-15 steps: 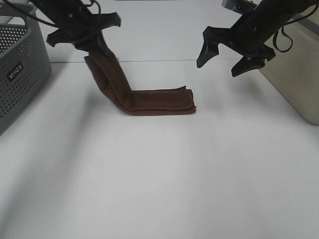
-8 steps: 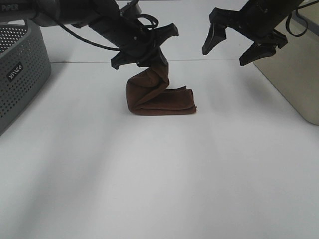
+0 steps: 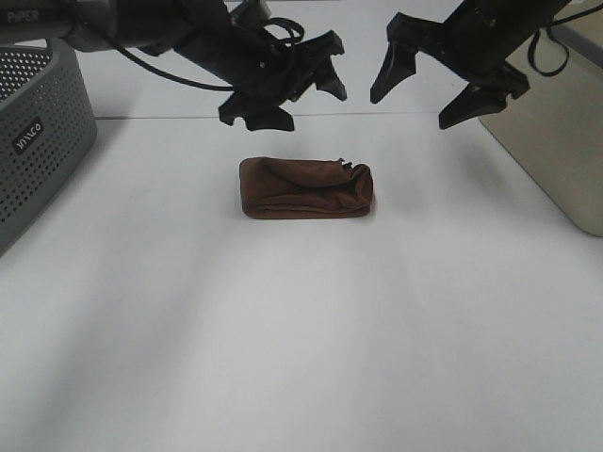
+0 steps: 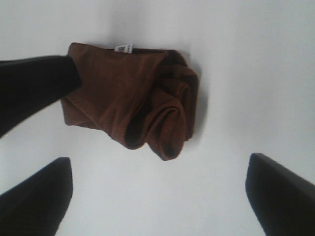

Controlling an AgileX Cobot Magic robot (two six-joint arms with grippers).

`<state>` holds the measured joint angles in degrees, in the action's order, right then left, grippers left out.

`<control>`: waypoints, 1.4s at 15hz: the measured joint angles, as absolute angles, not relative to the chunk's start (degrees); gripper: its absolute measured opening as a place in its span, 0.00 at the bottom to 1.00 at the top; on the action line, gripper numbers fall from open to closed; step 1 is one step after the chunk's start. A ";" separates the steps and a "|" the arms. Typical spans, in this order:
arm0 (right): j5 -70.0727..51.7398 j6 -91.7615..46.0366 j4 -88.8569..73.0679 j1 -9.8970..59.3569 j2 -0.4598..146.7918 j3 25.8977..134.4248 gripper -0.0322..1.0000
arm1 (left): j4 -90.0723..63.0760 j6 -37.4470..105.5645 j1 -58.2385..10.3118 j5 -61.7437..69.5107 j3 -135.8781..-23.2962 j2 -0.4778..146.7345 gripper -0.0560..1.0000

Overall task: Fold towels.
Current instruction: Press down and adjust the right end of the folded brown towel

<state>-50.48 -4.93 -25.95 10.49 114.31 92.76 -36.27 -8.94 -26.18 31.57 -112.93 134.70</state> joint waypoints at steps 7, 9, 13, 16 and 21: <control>-47.96 -31.51 -61.71 14.95 125.99 92.76 0.89 | -29.85 -6.82 -16.04 40.45 -113.16 130.75 0.77; -47.90 -36.67 -67.61 14.95 129.14 92.76 0.89 | -29.62 -6.53 -15.41 41.14 -113.16 130.75 0.77; -46.18 -34.61 -64.40 12.15 133.04 92.76 0.89 | -29.62 -5.16 -15.41 41.88 -113.16 130.75 0.77; -44.98 -29.68 -56.84 9.57 133.56 92.76 0.89 | -29.56 -4.47 -15.41 42.97 -113.16 130.75 0.77; -46.29 -28.65 -48.87 9.45 127.14 92.76 0.89 | -27.50 -2.06 -15.41 48.24 -113.16 129.77 0.77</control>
